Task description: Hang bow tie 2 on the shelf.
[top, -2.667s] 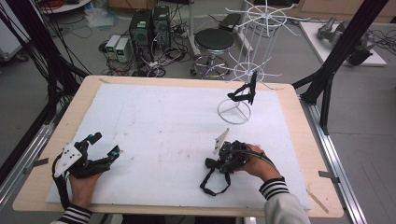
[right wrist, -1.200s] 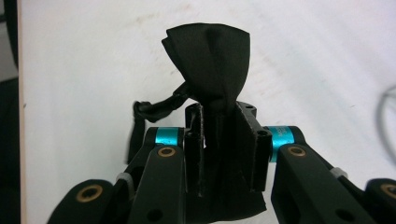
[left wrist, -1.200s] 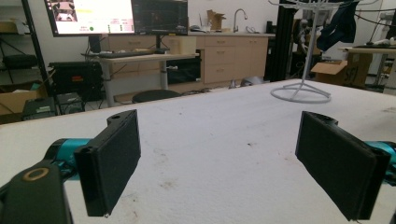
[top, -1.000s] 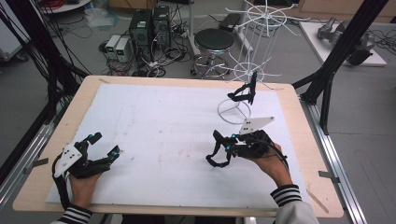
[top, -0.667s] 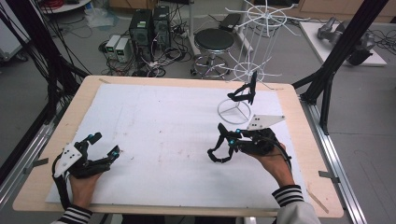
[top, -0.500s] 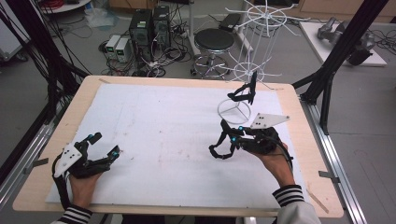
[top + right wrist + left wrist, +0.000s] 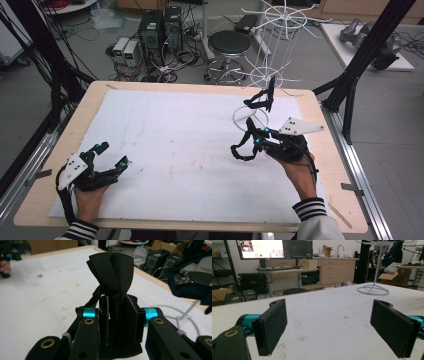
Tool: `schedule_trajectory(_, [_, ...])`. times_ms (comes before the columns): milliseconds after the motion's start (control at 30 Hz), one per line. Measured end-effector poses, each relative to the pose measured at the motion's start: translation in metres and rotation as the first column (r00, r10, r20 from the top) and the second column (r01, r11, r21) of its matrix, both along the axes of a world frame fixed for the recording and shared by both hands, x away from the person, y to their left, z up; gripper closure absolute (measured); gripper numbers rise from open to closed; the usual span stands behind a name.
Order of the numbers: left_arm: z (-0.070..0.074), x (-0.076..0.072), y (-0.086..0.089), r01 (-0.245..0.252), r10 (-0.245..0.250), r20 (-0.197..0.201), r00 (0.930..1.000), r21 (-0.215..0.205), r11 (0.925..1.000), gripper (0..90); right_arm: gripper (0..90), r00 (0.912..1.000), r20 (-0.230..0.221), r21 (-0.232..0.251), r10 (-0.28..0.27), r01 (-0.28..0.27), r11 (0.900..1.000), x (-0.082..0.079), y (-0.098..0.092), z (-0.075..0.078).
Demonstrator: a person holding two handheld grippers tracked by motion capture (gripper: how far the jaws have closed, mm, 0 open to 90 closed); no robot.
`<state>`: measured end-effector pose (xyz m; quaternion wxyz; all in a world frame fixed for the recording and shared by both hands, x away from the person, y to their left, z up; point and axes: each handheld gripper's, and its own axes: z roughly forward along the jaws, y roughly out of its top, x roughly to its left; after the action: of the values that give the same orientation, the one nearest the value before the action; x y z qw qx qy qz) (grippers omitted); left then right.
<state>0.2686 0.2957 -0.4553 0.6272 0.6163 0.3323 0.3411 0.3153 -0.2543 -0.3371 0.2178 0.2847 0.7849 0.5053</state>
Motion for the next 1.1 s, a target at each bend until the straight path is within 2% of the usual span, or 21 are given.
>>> schedule_trajectory(300, [0.0, 0.0, 0.0, -0.001, 0.001, 0.0, 1.0, -0.002, 1.0, 14.5, 74.3, 0.9956, 0.039, 0.037, -0.085, 0.084, 0.996, -0.001, -0.01, 0.004])
schedule_trajectory(567, [0.0, 0.0, 0.0, -0.001, 0.001, 0.0, 1.0, -0.002, 1.0, 14.5, 74.3, 0.984, 0.061, 0.083, -0.167, 0.162, 0.983, -0.002, -0.021, 0.009])
schedule_trajectory(900, [0.0, 0.0, 0.0, -0.002, 0.002, 0.001, 1.0, -0.002, 1.0, 14.5, 74.2, 0.9738, 0.074, 0.1, -0.215, 0.207, 0.973, -0.001, -0.032, 0.013])
schedule_trajectory(1100, [0.0, 0.0, 0.0, -0.001, 0.001, 0.001, 1.0, -0.002, 1.0, 14.5, 74.3, 0.9643, 0.095, 0.104, -0.247, 0.237, 0.966, -0.001, -0.04, 0.021])
